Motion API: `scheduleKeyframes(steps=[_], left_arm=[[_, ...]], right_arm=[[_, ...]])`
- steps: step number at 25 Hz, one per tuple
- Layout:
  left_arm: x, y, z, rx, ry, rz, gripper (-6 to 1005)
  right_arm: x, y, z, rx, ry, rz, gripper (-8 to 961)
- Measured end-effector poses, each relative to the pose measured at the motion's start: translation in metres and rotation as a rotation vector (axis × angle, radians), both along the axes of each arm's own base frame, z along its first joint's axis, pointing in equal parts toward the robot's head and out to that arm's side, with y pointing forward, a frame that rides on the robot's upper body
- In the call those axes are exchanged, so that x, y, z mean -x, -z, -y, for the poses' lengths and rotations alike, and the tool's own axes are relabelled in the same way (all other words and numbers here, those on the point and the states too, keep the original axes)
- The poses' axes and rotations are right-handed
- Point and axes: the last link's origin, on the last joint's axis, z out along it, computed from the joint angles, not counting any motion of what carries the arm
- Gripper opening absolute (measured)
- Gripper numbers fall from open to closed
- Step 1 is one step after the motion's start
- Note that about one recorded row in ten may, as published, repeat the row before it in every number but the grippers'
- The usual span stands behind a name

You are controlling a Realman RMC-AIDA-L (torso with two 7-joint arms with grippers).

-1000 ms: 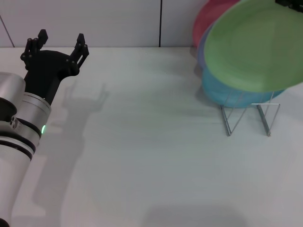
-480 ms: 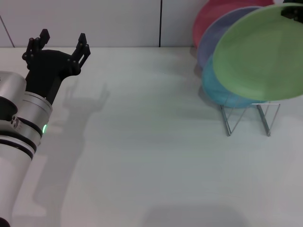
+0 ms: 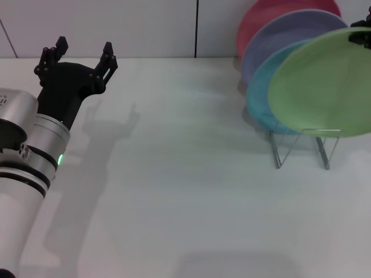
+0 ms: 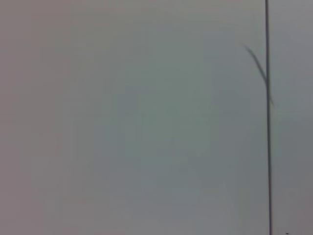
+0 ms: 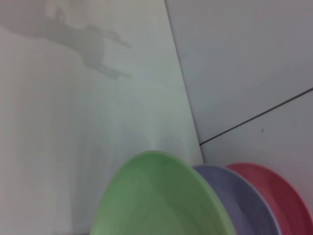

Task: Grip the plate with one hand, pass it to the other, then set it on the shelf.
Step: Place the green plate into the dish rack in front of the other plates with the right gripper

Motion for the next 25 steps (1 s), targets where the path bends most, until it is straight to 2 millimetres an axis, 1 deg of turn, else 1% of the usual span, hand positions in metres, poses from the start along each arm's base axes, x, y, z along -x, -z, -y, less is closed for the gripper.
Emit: scheduleKeyframes(steps=[7, 16, 25], left_arm=[[-0.002, 0.003, 0.002, 0.014, 0.004, 0.017, 845], [-0.005, 0.005, 0.001, 0.021, 0.016, 0.016, 845], [-0.007, 0.005, 0.000, 0.023, 0.023, 0.014, 845]], right_arm=[[-0.012, 0.003, 0.004, -0.027, 0.008, -0.007, 170], [-0.011, 0.000, 0.010, -0.083, 0.051, -0.017, 181], [-0.013, -0.001, 0.008, -0.110, 0.090, -0.036, 365]])
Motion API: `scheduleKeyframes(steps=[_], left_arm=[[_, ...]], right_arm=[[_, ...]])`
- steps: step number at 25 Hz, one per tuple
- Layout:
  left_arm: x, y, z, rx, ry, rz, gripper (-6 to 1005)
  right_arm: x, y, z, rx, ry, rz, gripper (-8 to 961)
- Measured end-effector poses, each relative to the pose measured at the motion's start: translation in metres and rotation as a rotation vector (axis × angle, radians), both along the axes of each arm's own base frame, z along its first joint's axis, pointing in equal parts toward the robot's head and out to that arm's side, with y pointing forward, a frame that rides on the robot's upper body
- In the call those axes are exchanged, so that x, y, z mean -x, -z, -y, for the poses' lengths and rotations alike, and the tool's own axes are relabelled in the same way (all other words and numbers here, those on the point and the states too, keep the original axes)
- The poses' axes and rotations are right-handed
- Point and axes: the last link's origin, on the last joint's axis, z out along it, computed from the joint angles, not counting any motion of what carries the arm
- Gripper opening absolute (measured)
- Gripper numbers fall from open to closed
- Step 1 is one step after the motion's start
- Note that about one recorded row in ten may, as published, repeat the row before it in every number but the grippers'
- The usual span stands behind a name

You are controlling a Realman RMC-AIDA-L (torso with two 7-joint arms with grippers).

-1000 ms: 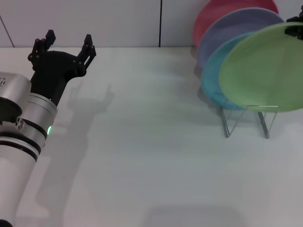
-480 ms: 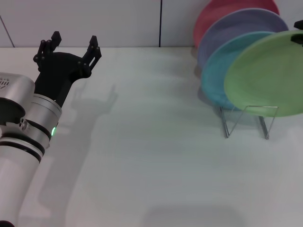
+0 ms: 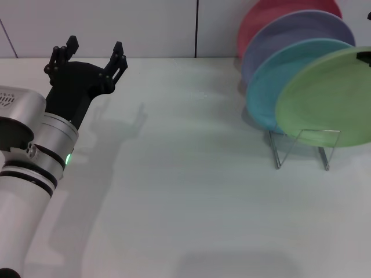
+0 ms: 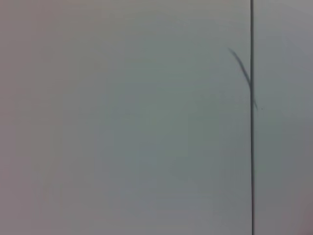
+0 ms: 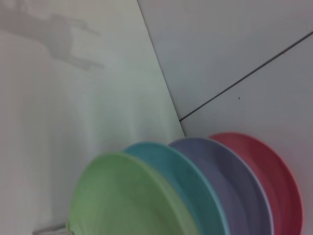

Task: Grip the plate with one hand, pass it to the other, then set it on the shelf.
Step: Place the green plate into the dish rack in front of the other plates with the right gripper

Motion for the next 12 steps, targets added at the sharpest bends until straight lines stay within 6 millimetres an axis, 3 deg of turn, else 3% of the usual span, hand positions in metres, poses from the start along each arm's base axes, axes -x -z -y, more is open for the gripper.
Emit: scheduleKeyframes(steps=[2, 4, 12], left_arm=[[0.000, 0.000, 0.000, 0.000, 0.000, -0.001, 845], [0.000, 0.000, 0.000, -0.001, 0.000, -0.001, 844], [0.007, 0.000, 0.000, 0.000, -0.017, -0.008, 844]], right_arm=[[0.000, 0.001, 0.000, -0.001, 0.009, -0.010, 406], [0.000, 0.003, 0.000, 0.005, 0.016, -0.016, 626], [-0.010, 0.020, -0.010, 0.036, 0.041, -0.031, 690]])
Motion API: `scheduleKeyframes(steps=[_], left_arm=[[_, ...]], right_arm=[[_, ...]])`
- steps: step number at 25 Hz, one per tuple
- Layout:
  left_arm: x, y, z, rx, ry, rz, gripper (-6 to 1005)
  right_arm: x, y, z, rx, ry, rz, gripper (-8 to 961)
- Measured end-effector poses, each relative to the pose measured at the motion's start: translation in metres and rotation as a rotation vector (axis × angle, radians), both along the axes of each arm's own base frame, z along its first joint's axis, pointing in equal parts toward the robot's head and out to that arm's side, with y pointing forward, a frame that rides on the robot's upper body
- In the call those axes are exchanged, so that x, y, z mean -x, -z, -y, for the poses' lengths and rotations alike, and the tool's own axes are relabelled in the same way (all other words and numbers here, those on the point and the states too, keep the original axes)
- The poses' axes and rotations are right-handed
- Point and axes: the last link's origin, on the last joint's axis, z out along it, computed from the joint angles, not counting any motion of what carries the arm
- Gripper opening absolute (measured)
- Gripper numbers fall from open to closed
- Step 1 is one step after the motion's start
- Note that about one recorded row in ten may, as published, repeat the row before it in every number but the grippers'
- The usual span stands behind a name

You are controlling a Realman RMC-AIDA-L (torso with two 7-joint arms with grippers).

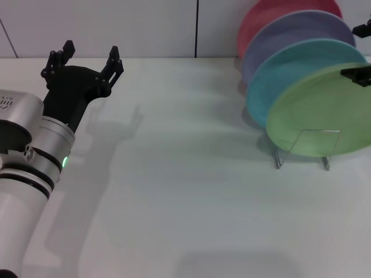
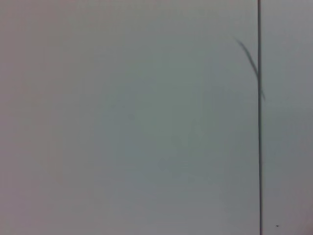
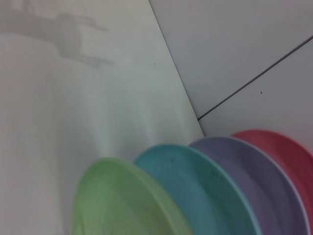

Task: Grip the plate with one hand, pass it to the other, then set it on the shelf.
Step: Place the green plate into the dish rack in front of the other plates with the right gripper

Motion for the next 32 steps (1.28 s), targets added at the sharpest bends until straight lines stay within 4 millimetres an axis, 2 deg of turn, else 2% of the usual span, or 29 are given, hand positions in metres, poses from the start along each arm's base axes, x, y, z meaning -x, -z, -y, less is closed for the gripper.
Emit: scheduleKeyframes(steps=[25, 30, 32], left_arm=[[0.010, 0.000, -0.001, 0.004, -0.027, 0.002, 846], [0.012, 0.000, -0.001, 0.006, -0.031, 0.001, 845], [0.012, 0.000, -0.001, 0.006, -0.031, 0.001, 845]], right_arm=[[-0.007, 0.038, 0.005, 0.139, 0.125, -0.011, 691], [0.007, 0.030, 0.007, 0.084, 0.080, -0.013, 691], [0.021, 0.019, 0.010, 0.027, 0.034, -0.018, 691]])
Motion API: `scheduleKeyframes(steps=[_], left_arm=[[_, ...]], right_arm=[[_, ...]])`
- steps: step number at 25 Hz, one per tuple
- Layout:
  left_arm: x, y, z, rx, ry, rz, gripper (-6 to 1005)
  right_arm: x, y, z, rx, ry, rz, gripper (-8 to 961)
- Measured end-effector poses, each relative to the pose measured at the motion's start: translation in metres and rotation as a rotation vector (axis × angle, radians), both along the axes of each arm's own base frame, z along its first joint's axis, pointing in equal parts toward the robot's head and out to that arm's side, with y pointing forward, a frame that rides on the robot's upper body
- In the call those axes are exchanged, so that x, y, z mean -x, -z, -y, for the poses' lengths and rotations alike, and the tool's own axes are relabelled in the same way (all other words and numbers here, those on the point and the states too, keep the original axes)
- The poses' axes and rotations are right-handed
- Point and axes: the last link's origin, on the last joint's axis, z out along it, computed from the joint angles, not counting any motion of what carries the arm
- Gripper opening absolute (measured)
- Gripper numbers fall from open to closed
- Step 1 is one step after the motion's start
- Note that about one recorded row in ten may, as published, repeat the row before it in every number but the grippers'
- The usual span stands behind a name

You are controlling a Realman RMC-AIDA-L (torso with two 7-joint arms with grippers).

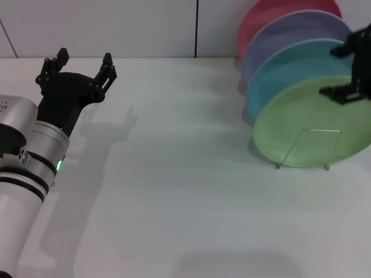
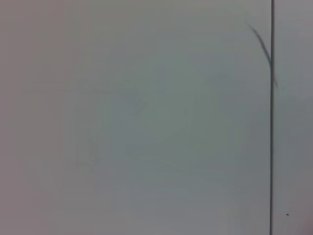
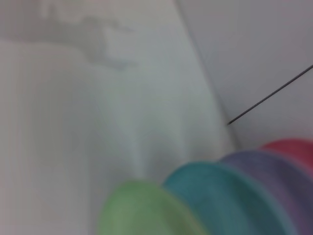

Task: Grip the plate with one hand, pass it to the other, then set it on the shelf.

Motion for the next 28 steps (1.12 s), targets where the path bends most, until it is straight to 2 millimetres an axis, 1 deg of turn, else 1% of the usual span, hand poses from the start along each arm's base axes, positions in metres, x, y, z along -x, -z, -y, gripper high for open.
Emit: scheduleKeyframes(steps=[1, 4, 5, 6, 7, 8, 9, 10, 11, 14, 15, 16, 17, 18, 19, 20, 21, 22, 24, 25, 26, 27, 28], left_arm=[[0.000, 0.000, 0.000, 0.000, 0.000, 0.000, 845], [0.000, 0.000, 0.000, 0.000, 0.001, 0.001, 844], [0.000, -0.001, 0.000, -0.003, 0.000, 0.001, 844], [0.000, -0.001, 0.000, -0.003, 0.000, 0.001, 844], [0.000, -0.002, -0.001, -0.006, 0.000, 0.001, 845], [0.001, -0.005, -0.001, -0.020, 0.003, 0.001, 845], [0.001, -0.005, -0.001, -0.020, 0.003, 0.001, 846], [0.002, -0.006, -0.001, -0.033, 0.003, -0.001, 846], [0.002, -0.006, -0.001, -0.033, 0.003, -0.001, 846], [0.005, -0.008, -0.003, -0.042, -0.003, -0.008, 846], [0.007, -0.009, -0.004, -0.045, -0.006, -0.010, 846], [0.008, -0.010, -0.005, -0.047, -0.009, -0.013, 846], [0.008, -0.010, -0.006, -0.047, -0.010, -0.015, 846], [0.009, -0.010, -0.008, -0.047, -0.011, -0.023, 846], [0.009, -0.010, -0.008, -0.047, -0.011, -0.023, 846], [0.011, -0.010, -0.010, -0.048, -0.015, -0.031, 846], [0.011, -0.010, -0.010, -0.048, -0.015, -0.031, 846], [0.012, -0.010, -0.011, -0.050, -0.016, -0.034, 846], [0.015, -0.012, -0.012, -0.060, -0.020, -0.037, 846], [0.019, -0.015, -0.012, -0.076, -0.025, -0.042, 846], [0.019, -0.015, -0.012, -0.076, -0.025, -0.042, 846], [0.021, -0.016, -0.012, -0.085, -0.028, -0.044, 846], [0.025, -0.019, -0.012, -0.103, -0.034, -0.039, 846]], right_arm=[[0.000, 0.000, 0.000, 0.000, 0.000, 0.000, 691], [0.018, -0.013, 0.007, -0.064, -0.050, -0.006, 692], [0.022, -0.022, 0.008, -0.104, -0.045, -0.028, 692], [0.022, -0.022, 0.008, -0.104, -0.045, -0.028, 692], [0.021, -0.029, 0.007, -0.137, -0.029, -0.051, 692], [0.013, -0.044, 0.005, -0.207, -0.021, -0.113, 692], [0.013, -0.044, 0.005, -0.207, -0.021, -0.113, 692], [-0.002, -0.062, 0.002, -0.311, -0.079, -0.189, 692], [-0.002, -0.062, 0.002, -0.311, -0.079, -0.189, 692], [-0.022, -0.087, 0.003, -0.480, -0.176, -0.286, 692], [-0.033, -0.102, 0.012, -0.577, -0.229, -0.399, 692], [-0.033, -0.102, 0.012, -0.577, -0.229, -0.399, 692], [-0.038, -0.109, 0.017, -0.621, -0.248, -0.459, 692], [-0.053, -0.123, 0.035, -0.679, -0.292, -0.629, 691], [-0.053, -0.123, 0.035, -0.679, -0.292, -0.629, 690], [-0.073, -0.131, 0.055, -0.717, -0.338, -0.782, 689], [-0.073, -0.131, 0.055, -0.717, -0.338, -0.782, 689], [-0.084, -0.136, 0.066, -0.744, -0.381, -0.850, 690], [-0.110, -0.141, 0.091, -0.807, -0.486, -0.971, 690], [-0.141, -0.144, 0.118, -0.902, -0.594, -1.089, 691], [-0.141, -0.144, 0.118, -0.902, -0.594, -1.089, 691], [-0.156, -0.145, 0.131, -0.953, -0.637, -1.140, 691], [-0.191, -0.142, 0.159, -1.093, -0.714, -1.247, 691]])
